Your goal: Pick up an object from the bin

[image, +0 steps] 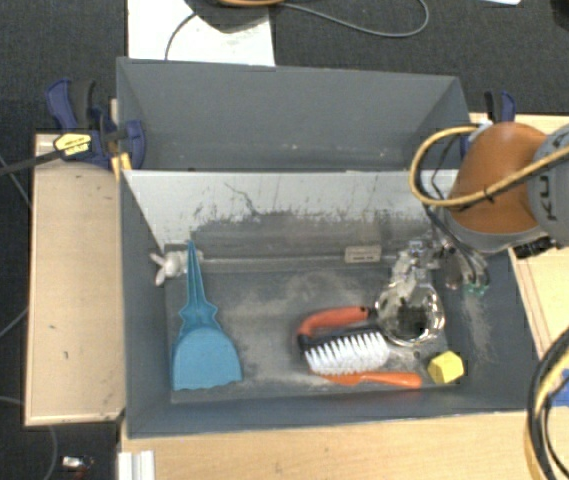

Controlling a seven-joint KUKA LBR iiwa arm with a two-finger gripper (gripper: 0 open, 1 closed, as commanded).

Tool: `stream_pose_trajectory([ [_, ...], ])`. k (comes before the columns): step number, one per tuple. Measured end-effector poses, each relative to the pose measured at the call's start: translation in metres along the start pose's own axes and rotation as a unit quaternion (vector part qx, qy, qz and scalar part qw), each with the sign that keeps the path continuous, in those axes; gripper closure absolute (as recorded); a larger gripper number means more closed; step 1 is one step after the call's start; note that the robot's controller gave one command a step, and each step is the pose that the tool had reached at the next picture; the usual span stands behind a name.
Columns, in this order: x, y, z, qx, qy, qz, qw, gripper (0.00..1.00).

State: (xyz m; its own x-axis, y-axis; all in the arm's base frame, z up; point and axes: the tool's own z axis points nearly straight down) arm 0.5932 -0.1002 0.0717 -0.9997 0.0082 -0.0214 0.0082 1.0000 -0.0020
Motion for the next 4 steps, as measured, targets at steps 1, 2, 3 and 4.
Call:
stream_pose_trajectory([
  [1,0.0,0.0,0.0,0.0,0.0,-0.004,1.0,1.0],
  [2,0.0,0.0,-0.015,0.0,0.0007,-0.004,1.0,1.0],
  [3,-0.001,0.001,-0.045,0.0,-0.0006,-0.004,1.0,1.0],
  [4,-0.001,0.001,-0.061,0.0,-0.0021,-0.005,1.0,1.0],
])
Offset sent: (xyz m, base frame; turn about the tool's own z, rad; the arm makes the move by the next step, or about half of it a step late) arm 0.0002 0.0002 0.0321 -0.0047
